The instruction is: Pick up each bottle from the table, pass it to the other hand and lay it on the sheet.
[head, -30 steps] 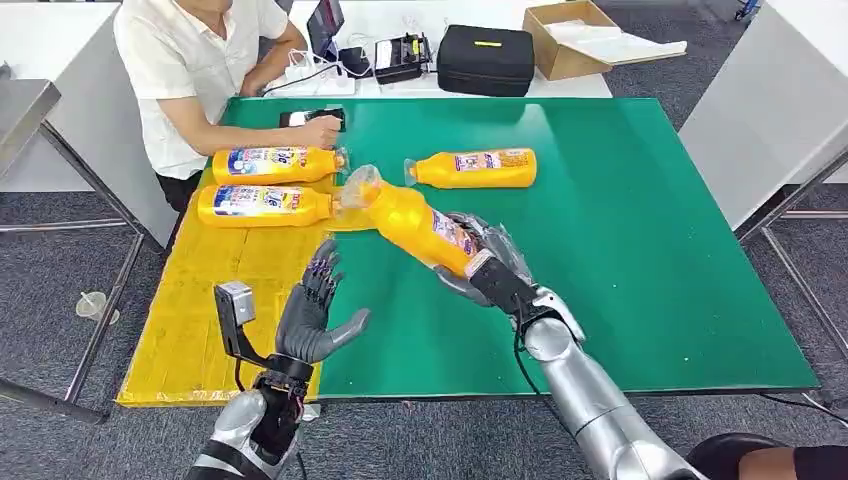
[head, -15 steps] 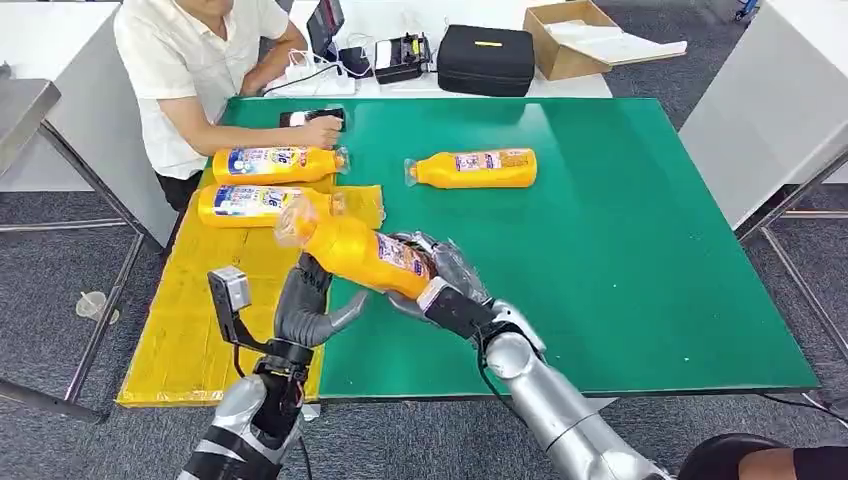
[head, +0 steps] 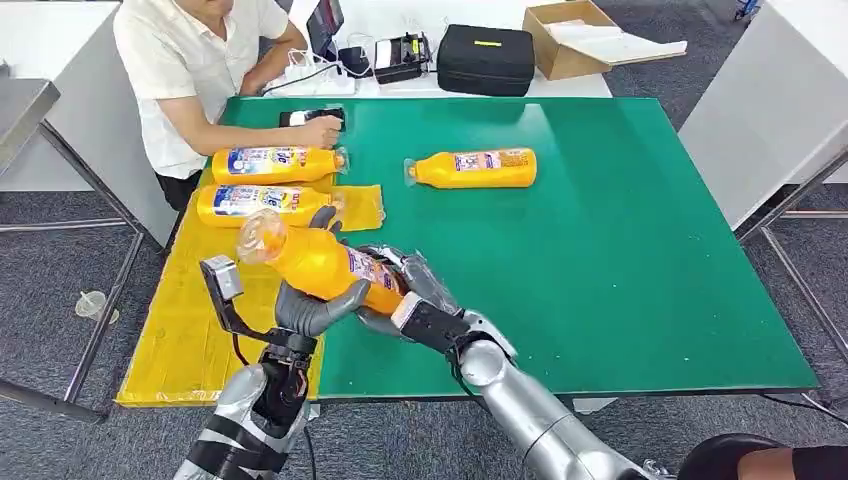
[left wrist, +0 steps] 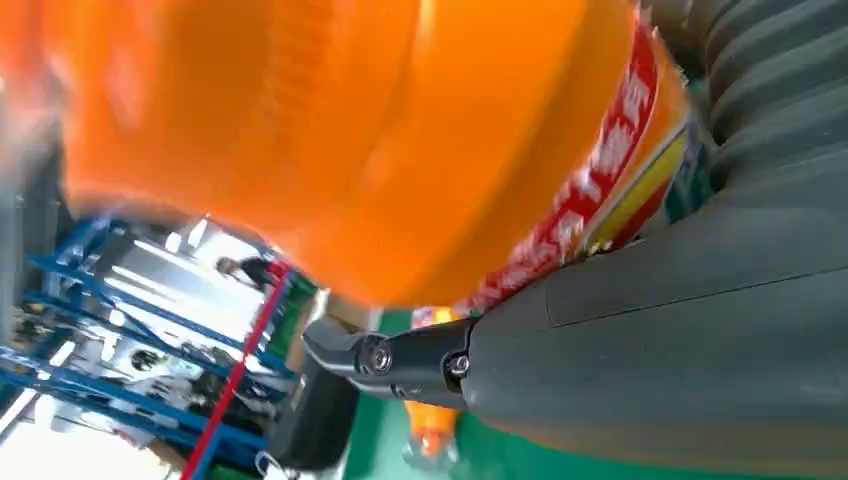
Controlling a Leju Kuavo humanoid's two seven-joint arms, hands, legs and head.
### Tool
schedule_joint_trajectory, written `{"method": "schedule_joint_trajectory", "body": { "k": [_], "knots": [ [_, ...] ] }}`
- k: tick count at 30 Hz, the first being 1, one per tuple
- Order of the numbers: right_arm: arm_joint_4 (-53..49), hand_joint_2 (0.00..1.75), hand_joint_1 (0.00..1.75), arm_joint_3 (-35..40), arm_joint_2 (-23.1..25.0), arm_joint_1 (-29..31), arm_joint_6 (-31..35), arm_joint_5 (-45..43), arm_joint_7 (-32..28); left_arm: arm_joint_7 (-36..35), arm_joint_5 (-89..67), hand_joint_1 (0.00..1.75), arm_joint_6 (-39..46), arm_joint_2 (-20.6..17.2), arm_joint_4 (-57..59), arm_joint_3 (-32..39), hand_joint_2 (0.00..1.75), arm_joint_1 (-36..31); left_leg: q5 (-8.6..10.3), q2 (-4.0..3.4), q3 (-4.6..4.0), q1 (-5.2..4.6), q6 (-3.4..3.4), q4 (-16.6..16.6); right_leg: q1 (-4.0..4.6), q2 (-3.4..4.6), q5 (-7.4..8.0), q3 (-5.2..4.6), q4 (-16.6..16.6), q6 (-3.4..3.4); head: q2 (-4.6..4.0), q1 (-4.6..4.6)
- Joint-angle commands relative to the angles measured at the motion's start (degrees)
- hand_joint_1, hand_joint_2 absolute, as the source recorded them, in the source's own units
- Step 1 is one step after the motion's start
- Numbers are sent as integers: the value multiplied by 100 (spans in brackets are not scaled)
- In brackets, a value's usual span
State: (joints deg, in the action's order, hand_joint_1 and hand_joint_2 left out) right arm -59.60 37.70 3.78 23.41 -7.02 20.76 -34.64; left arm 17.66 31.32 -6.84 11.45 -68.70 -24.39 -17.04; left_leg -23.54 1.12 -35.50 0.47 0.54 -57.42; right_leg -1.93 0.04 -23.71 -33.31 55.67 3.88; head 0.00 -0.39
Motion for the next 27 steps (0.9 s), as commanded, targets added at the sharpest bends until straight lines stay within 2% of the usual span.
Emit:
{"method": "schedule_joint_trajectory", "body": {
  "k": [1, 7, 8, 9, 10, 13, 14, 15, 18, 20, 21, 27],
  "knots": [
    [657, 175, 175, 445, 21, 355, -68, -76, -49, -60, 260, 0, -194, -51, 185, -136, 175, -283, -10, -9, 20, 9, -1, -6, 13, -2, -7, 24, -1, -25, 0, 0],
    [755, 175, 175, 456, 34, 391, -78, -92, -71, -91, 420, 0, -400, -101, 204, -176, 175, -263, -11, -14, 22, 7, -1, -5, 12, 3, -7, 24, -2, -24, 0, 0],
    [793, 175, 175, 463, 41, 402, -75, -89, -74, -60, 396, 21, -405, -107, 196, -191, 175, -266, -6, -9, 14, 5, -1, -3, 9, 1, -4, 16, -2, -19, 0, 2],
    [824, 175, 175, 454, 56, 400, -70, -100, -87, -1, 337, 169, -379, -98, 195, -188, 175, -272, -4, -6, 11, 2, -1, 0, 5, 0, -3, 11, -1, -14, 0, 0],
    [839, 175, 175, 444, 69, 393, -62, -110, -100, 55, 264, 175, -384, -108, 178, -207, 175, -277, -9, -11, 19, 7, -2, -4, 11, 2, -6, 21, -2, -23, 0, 0],
    [828, 175, 175, 437, 72, 370, -31, -106, -97, 142, 154, 175, -325, -96, 133, -197, 175, -263, -6, -7, 15, 5, -1, -2, 8, -1, -5, 17, -1, -19, 0, 0],
    [827, 175, 23, 418, 72, 337, -12, -111, -95, 177, 109, 175, -299, -83, 93, -173, 175, -235, -4, -6, 10, 4, -2, -1, 7, 0, -3, 11, -3, -15, 0, 0],
    [838, 175, 0, 376, 86, 298, 66, -114, -62, 242, 45, 175, -257, -89, 47, -159, 175, -215, -8, -9, 18, 6, -2, -3, 9, 0, -6, 19, -2, -21, 0, 0],
    [843, 175, 0, 446, 75, 242, 382, 120, 6, 312, -57, 175, -97, -57, -92, -74, 175, -142, -3, -4, 10, 2, -1, 1, 5, -2, -3, 11, -3, -13, 0, 0],
    [739, 175, 0, 449, 75, 141, 873, 359, -50, 306, -19, 175, 134, 24, -170, 62, 175, -80, -5, -5, 12, 5, -1, -1, 8, -1, -4, 14, -4, -15, 0, 0],
    [700, 0, 0, 455, 83, 98, 899, 367, -42, 230, 78, 175, 308, 81, -200, 151, 175, -60, -12, -13, 22, 8, -1, -5, 13, 2, -8, 25, -3, -24, 0, 0],
    [589, 0, 0, 456, 48, -37, 942, 320, -29, 212, 215, 175, 921, 139, -70, 330, 175, -159, -5, -6, 11, 3, 0, -1, 7, -1, -4, 13, -3, -16, 0, 0]
  ]
}}
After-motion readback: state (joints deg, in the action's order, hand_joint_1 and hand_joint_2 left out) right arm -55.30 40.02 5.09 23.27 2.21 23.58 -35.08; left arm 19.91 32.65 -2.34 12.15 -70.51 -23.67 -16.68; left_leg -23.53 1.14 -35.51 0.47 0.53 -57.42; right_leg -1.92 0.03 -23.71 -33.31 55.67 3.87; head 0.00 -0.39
